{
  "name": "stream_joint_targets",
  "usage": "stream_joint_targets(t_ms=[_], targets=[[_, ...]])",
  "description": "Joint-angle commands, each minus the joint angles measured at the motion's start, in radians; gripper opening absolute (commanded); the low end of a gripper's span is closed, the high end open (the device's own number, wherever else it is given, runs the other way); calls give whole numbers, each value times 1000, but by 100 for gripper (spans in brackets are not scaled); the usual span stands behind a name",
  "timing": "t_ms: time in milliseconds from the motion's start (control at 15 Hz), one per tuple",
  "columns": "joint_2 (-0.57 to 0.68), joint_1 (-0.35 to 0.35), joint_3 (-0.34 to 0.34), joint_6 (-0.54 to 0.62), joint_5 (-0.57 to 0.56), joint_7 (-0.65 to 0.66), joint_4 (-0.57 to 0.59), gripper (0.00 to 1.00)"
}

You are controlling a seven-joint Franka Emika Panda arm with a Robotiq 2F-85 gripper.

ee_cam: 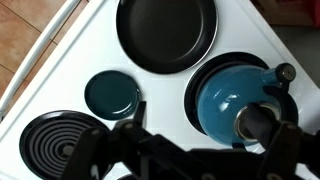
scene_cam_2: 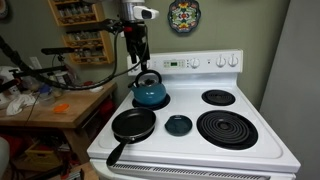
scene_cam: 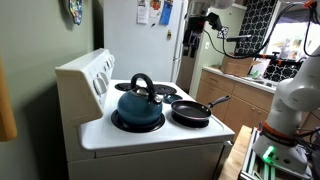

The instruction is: Place the teapot on the front right plate and the pan on the front left plate of the stove

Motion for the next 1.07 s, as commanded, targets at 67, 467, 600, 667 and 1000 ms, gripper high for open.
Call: stream_joint_targets(t_ms=[67, 467, 600, 667, 1000], targets=[[32, 20, 11, 76, 23, 21, 14, 100], [160, 85, 57, 328, 104, 13, 64, 100], [220, 110, 61, 353, 149, -14, 106, 100], [255, 119, 64, 372, 168, -25, 127, 100], [282, 130, 62, 389, 158, -22, 133, 100]])
